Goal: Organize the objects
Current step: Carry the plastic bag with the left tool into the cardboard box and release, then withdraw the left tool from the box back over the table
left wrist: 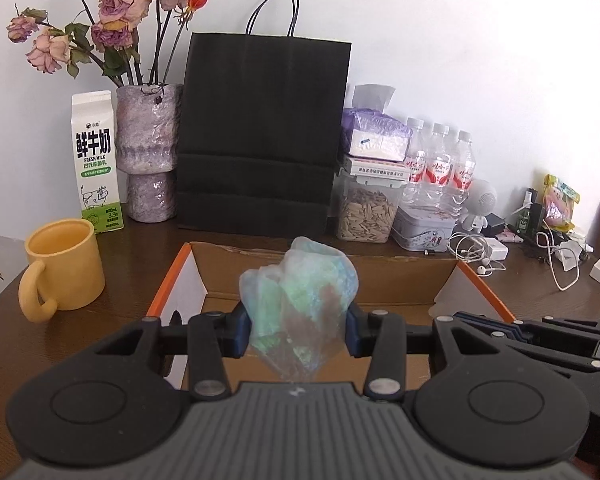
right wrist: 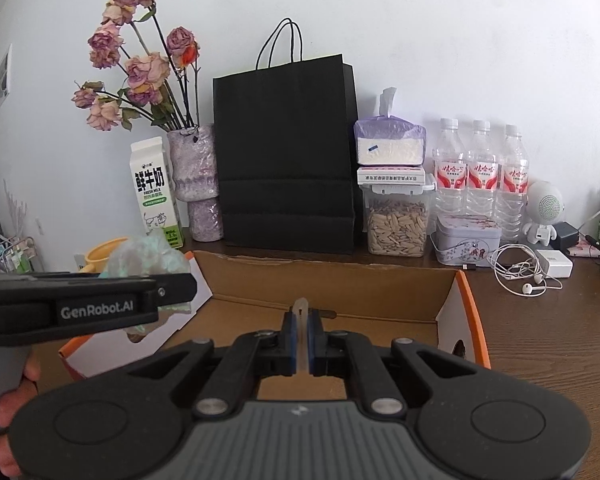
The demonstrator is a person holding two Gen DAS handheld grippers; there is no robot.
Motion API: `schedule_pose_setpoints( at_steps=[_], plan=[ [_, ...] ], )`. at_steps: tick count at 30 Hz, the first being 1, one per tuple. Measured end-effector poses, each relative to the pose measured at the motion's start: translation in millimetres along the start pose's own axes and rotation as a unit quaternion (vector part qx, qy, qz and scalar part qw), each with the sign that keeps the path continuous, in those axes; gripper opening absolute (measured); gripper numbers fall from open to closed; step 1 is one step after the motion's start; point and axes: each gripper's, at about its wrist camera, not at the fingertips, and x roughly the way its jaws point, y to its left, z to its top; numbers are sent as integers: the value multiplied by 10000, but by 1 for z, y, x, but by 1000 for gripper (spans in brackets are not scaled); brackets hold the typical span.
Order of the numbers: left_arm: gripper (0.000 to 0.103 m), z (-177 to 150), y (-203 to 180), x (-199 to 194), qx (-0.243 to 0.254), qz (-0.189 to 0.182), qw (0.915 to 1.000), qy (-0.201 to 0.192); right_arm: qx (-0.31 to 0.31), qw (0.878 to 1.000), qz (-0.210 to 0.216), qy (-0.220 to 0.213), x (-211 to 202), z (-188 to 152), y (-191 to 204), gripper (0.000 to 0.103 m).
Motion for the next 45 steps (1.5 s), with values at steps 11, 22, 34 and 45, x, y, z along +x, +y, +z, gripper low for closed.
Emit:
schedule_pose_setpoints(
  at_steps=[11, 22, 34, 45],
  plan=[
    [103, -3, 2, 1, -66, 256, 9996, -91, -86, 9995, -270, 141, 0, -8, -2, 102],
    [103, -4, -2, -1, 12, 231, 9997, -82, -60, 9993, -342, 104, -5, -10, -4, 103],
    [103, -3, -7, -22, 78, 198, 9994, -279, -120, 9993, -340, -49, -21, -8, -2, 103],
    [103, -12, -8, -57, 61, 165, 9991, -383, -260, 9987, -416, -107, -53, -15, 4, 103]
  ],
)
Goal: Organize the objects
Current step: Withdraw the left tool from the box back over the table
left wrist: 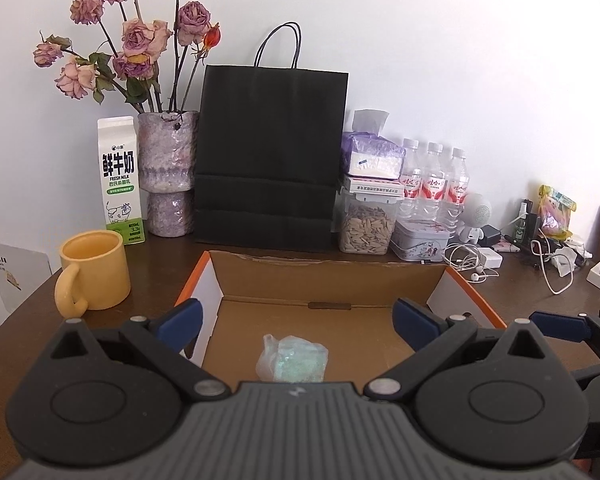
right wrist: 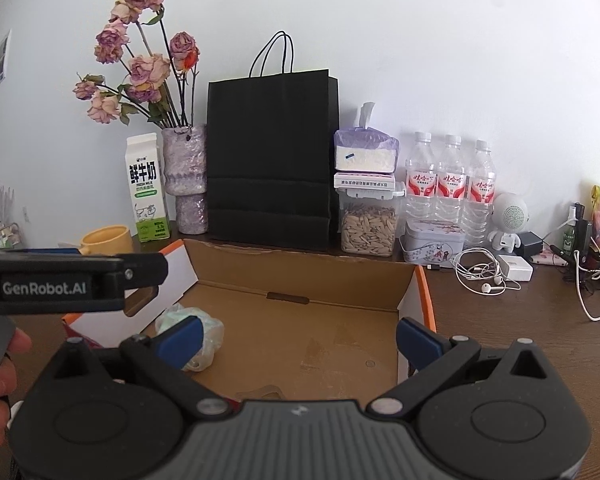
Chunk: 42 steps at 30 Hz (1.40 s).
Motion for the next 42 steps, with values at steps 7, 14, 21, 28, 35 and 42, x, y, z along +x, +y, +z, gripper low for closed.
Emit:
schedule_pose_setpoints(
  at_steps=[7, 14, 21, 28, 35, 42],
  plan=[
    [103, -11, 0, -28, 65, -24, 10000, 19, -32, 10000, -26, 14, -24, -12, 3, 103],
    [103, -23, 5, -60, 113, 0, 9999, 8, 8, 10000, 0, 42, -54, -30, 7, 103],
    [103, -40, 12, -87, 120, 33, 9999, 74, 38, 9999, 48, 106, -80, -51, 13, 103],
    [103, -58, 19, -115, 183, 80, 9998, 65, 64, 9998, 87, 158, -103, -68, 18, 103],
    [103, -79, 27, -130, 303, 118, 9992, 236, 53, 9996, 118, 242, -120, -84, 21, 103],
    [103, -103, 35, -141, 463, 83, 9974, 541, 53, 9994, 108, 322, -132, -97, 21, 103]
  ],
)
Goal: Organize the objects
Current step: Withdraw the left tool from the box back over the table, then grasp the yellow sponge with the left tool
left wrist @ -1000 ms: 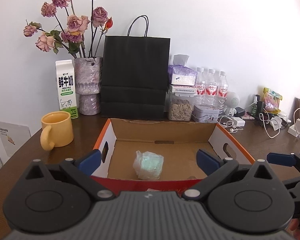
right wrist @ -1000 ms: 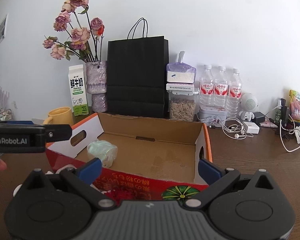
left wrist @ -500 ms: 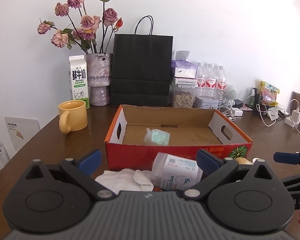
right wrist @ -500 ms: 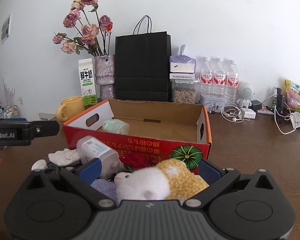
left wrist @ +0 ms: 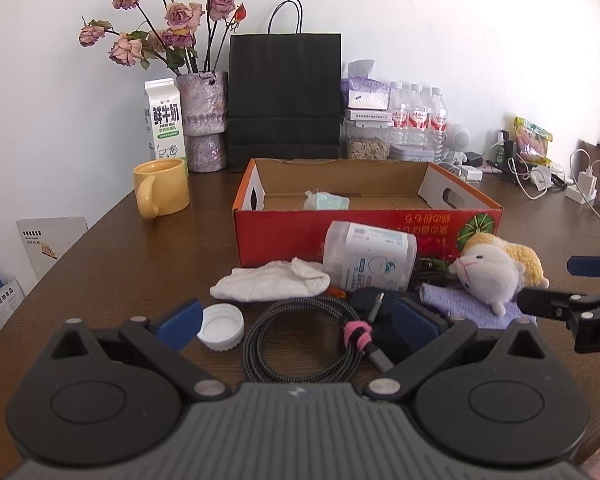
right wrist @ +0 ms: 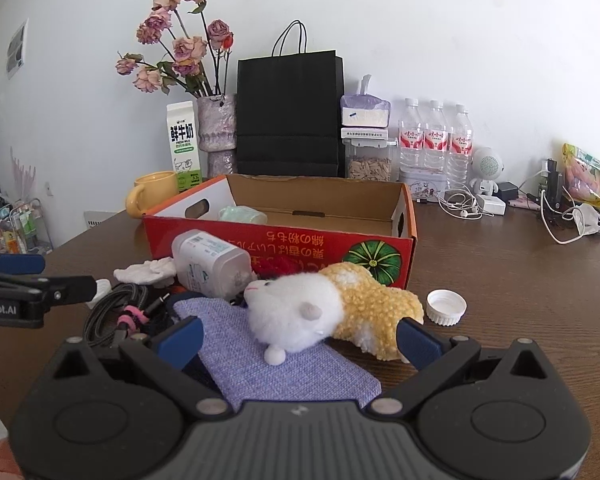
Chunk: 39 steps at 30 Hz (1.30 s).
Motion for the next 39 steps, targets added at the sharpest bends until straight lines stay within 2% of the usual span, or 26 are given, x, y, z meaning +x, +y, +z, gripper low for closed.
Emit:
schedule_pose_setpoints(
  at_steps=[11, 20, 22, 28, 32, 35, 37, 39],
  plan=[
    [103, -29, 0, 2, 58, -107, 9988, 470, 22, 9998, 27, 217, -4, -19, 2, 103],
    [101, -36, -4, 7, -31, -135, 9981, 599, 77, 9995, -6, 290, -3, -25, -3, 103],
    [98, -37, -6, 8, -14, -151, 9979, 629, 87, 9995, -8, 298, -2, -25, -3, 103],
    [74, -38, -15, 14, 43, -269, 9966, 774, 105, 9994, 9, 320, -1, -27, -4, 103],
    [52, -40, -19, 18, 25, -312, 9957, 874, 113, 9994, 13, 335, 0, -29, -5, 103],
    [44, -42, -19, 20, -50, -242, 9962, 837, 117, 9993, 19, 341, 0, -29, -5, 103],
    [27, -43, -19, 19, -78, -264, 9964, 801, 127, 9993, 25, 349, 1, -30, -6, 103],
    [23, -43, -21, 17, -31, -310, 9965, 777, 133, 9992, 30, 366, 2, -32, -6, 103]
  ],
)
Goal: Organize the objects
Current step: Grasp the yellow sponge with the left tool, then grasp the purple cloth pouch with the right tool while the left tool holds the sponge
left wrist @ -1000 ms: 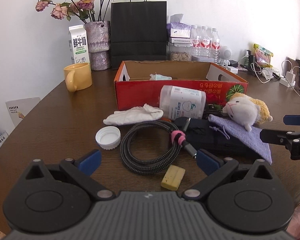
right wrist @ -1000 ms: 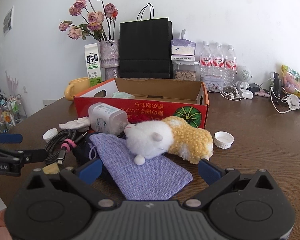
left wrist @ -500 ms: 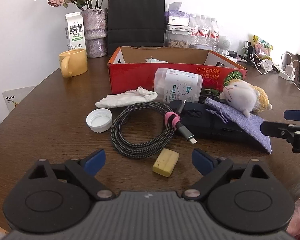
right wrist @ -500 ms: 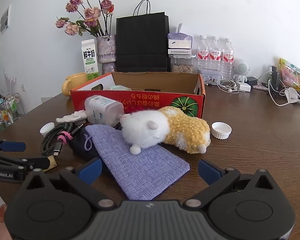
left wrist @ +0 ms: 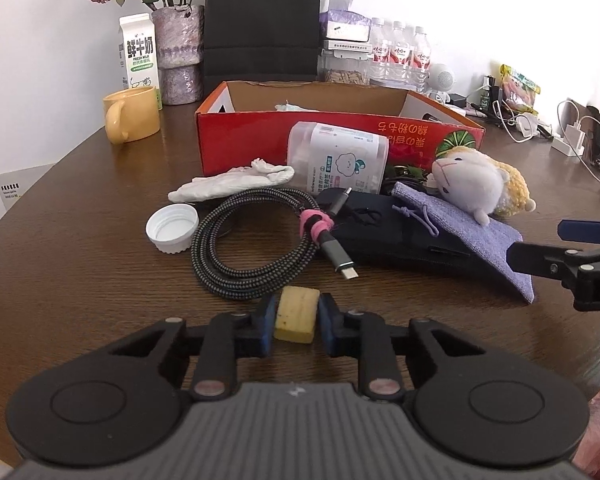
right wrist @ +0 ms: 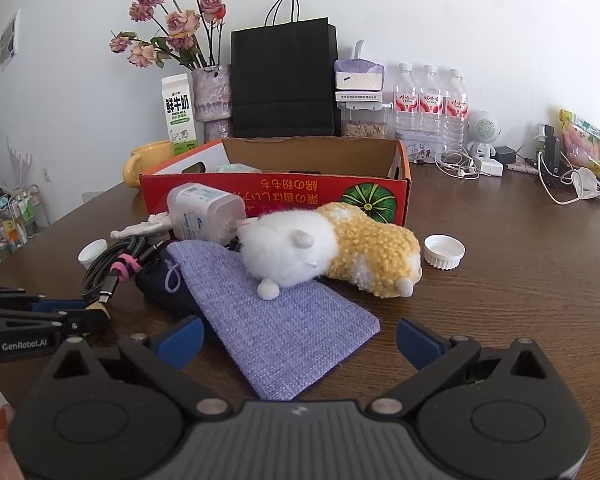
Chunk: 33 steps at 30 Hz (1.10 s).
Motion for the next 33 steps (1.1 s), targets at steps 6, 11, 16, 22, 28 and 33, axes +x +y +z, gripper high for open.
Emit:
schedule_pose_setpoints(
  at_steps=[6, 11, 16, 22, 28, 33],
  plan=[
    [22, -1, -2, -3, 41, -111, 9999, -3, 6, 10000, -2, 44, 4, -1, -2, 103],
    [22, -2, -2, -7, 59, -222, 9997, -29, 30, 10000, 25, 55, 7, -1, -8, 103],
    [22, -1, 2, -15, 35, -229, 9997, -126, -55, 9997, 227, 38, 12, 6, -16, 103],
    [22, 2, 6, -20, -2, -180, 9997, -175, -188, 9958, 863, 259, 33, 20, -23, 103],
    [22, 3, 8, -21, -25, -170, 9997, -170, -217, 9906, 1276, 443, 53, 28, -27, 103],
    [22, 3, 11, -21, -68, -143, 9997, -164, -274, 9848, 1623, 548, 63, 32, -28, 103]
  ],
)
